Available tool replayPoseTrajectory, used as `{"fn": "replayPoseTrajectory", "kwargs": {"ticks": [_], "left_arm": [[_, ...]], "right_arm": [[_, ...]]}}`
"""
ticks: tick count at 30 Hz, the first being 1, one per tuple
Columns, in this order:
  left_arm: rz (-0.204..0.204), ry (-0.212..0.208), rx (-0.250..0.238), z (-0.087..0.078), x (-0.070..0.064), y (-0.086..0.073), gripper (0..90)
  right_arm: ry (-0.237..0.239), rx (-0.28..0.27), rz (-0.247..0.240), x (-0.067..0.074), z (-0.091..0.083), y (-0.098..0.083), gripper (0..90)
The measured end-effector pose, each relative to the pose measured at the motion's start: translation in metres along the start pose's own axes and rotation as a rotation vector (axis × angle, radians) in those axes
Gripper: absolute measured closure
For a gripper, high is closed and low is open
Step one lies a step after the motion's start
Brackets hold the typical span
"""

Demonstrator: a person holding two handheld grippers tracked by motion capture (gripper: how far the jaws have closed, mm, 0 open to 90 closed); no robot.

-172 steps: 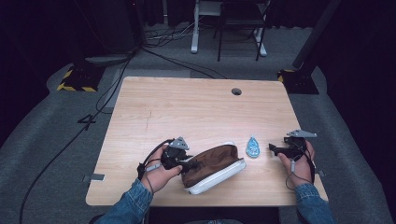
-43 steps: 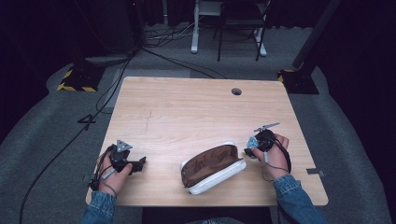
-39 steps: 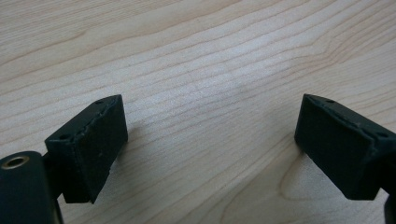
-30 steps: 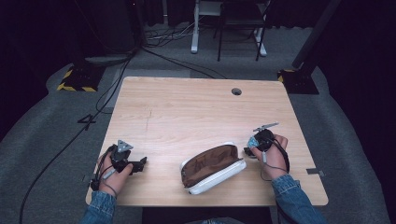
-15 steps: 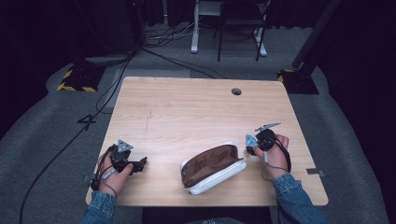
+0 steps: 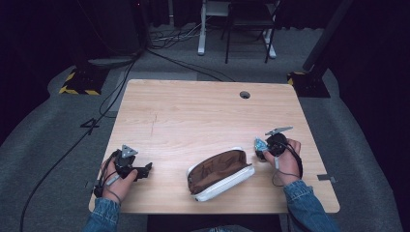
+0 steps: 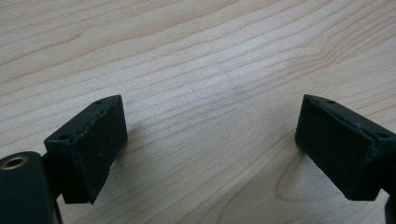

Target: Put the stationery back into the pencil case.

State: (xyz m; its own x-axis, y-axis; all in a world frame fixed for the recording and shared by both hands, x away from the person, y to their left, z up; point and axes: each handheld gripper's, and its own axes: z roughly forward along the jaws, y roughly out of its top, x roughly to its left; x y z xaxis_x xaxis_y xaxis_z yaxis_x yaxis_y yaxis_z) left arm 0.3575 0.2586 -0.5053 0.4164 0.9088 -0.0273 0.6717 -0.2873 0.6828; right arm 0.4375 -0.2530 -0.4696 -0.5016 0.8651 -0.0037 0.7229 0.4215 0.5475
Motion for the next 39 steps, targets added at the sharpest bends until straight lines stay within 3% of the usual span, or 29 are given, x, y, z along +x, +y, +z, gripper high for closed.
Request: {"fn": "replayPoseTrajectory", "kwargs": {"ticks": [19,28,39], "left_arm": [[0.006,0.001,0.0,0.001,0.0,0.001,8.3],[0.006,0.001,0.001,0.001,0.0,0.001,7.9],[0.002,-0.003,0.002,0.001,0.0,0.001,7.7]], "right_arm": [[0.021,-0.09,-0.033,0.011,-0.038,0.01,39.7],[0.04,-0.141,-0.076,0.027,-0.066,0.015,39.7],[0.064,-0.166,-0.143,0.05,-0.086,0.019,39.7]]}}
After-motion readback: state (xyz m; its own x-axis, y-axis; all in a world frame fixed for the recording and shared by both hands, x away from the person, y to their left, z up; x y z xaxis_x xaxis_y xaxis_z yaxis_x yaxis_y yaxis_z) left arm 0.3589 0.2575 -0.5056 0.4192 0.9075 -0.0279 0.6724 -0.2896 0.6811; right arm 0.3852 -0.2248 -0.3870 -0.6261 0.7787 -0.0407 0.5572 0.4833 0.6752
